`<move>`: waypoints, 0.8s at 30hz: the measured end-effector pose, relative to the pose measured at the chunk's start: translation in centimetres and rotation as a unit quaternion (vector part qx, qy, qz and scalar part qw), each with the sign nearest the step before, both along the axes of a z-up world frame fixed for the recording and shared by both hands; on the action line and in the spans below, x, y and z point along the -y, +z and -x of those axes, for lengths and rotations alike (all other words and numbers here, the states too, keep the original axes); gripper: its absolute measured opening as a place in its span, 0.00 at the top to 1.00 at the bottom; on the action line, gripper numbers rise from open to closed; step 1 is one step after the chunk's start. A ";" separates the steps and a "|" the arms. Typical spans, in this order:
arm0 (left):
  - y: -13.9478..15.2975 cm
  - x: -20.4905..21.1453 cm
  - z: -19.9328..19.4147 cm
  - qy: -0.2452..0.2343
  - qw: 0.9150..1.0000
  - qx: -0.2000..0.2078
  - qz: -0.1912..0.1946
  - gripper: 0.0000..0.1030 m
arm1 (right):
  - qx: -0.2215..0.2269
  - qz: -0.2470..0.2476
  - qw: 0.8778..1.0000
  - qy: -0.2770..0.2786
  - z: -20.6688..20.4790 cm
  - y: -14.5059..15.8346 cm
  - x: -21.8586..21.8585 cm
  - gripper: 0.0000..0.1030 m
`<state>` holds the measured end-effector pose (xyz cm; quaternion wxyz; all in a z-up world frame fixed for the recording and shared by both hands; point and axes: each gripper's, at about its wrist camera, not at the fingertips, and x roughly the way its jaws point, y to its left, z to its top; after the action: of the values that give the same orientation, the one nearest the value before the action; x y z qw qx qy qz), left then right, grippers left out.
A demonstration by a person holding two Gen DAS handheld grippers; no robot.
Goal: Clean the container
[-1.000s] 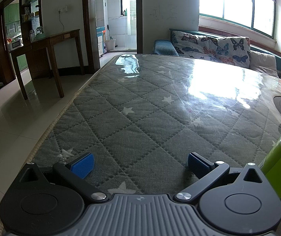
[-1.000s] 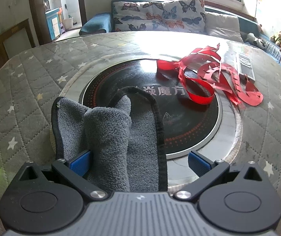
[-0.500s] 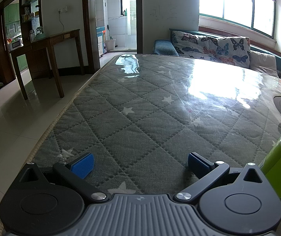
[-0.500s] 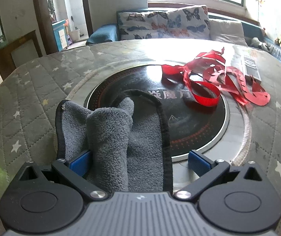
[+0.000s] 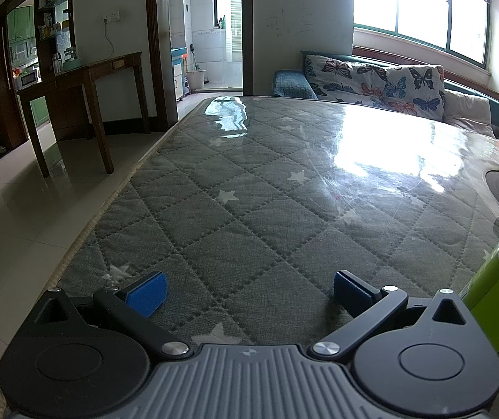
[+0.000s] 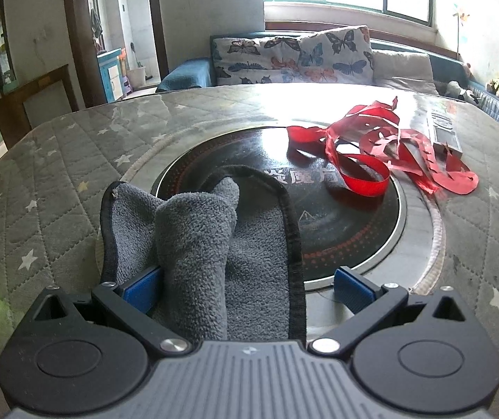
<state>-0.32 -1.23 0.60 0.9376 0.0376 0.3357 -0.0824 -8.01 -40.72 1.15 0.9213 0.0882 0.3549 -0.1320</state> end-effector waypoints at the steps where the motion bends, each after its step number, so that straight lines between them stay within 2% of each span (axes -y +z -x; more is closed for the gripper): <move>1: 0.0 0.0 0.0 0.000 1.000 0.000 0.000 0.00 | 0.002 0.001 1.000 0.000 0.0 0.0 0.0 0.00; 7: 0.1 0.3 -0.1 0.006 1.000 -0.007 -0.003 0.00 | 0.010 0.004 1.000 0.000 0.2 -0.2 -0.1 0.00; 15: 0.9 1.3 -0.8 0.062 0.996 -0.060 -0.008 0.00 | 0.013 0.006 1.000 0.000 0.3 -0.2 -0.1 0.00; 24: 1.5 1.6 -1.7 0.090 0.991 -0.102 -0.011 0.00 | 0.013 0.007 1.000 0.000 0.4 -0.2 -0.3 0.00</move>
<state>1.35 -2.80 2.13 0.9016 0.0084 0.4325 0.0027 -8.43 -40.47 0.91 0.9263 0.0835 0.3420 -0.1338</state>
